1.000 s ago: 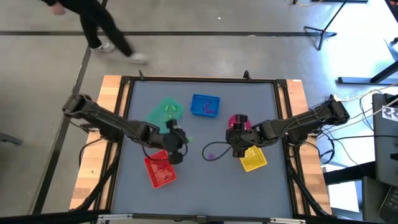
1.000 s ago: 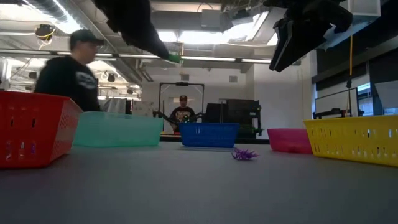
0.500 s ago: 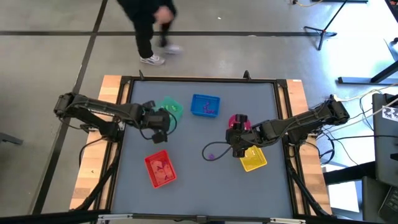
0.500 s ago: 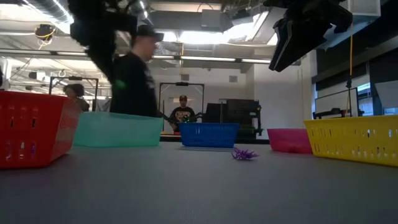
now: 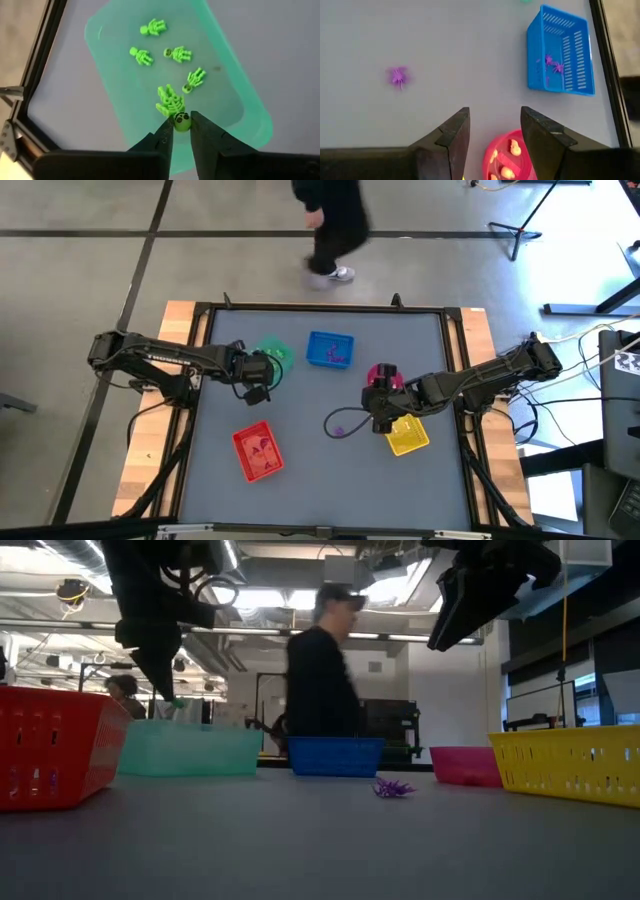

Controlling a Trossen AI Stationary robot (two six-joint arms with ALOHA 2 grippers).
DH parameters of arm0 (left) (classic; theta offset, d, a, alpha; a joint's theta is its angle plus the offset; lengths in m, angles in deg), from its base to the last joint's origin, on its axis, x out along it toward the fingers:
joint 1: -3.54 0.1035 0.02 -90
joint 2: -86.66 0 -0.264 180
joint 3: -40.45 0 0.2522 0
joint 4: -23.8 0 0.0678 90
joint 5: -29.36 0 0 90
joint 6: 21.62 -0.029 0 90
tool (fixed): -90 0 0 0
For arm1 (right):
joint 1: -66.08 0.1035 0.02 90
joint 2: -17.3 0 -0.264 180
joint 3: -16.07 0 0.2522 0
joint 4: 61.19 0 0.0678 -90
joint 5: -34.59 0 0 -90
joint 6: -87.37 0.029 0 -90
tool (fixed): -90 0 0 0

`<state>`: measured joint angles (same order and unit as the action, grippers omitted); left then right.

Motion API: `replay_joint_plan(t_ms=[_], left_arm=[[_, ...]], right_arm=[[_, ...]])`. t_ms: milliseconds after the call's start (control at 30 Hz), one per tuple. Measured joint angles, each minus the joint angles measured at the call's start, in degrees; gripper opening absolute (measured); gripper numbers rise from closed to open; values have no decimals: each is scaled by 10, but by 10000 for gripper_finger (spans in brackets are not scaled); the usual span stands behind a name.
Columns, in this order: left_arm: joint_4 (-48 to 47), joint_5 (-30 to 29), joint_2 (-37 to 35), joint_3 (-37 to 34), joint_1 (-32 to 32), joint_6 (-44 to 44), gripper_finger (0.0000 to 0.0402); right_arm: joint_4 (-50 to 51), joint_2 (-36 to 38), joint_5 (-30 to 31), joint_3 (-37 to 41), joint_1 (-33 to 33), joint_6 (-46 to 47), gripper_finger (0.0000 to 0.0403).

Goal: Sort Halloween decoration
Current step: Put the green skeleton toy into the green bin, then put the purple spider toy into the blue bin

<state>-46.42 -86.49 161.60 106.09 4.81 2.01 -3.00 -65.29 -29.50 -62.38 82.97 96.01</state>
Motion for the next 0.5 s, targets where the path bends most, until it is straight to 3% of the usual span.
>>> replay_joint_plan(t_ms=[267,500], left_arm=[[42,-1,0,0,0,0,109],[109,-1,0,0,0,3,157]], right_arm=[[-46,0,-3,0,0,0,175],[-97,-11,-67,0,0,1,175]])
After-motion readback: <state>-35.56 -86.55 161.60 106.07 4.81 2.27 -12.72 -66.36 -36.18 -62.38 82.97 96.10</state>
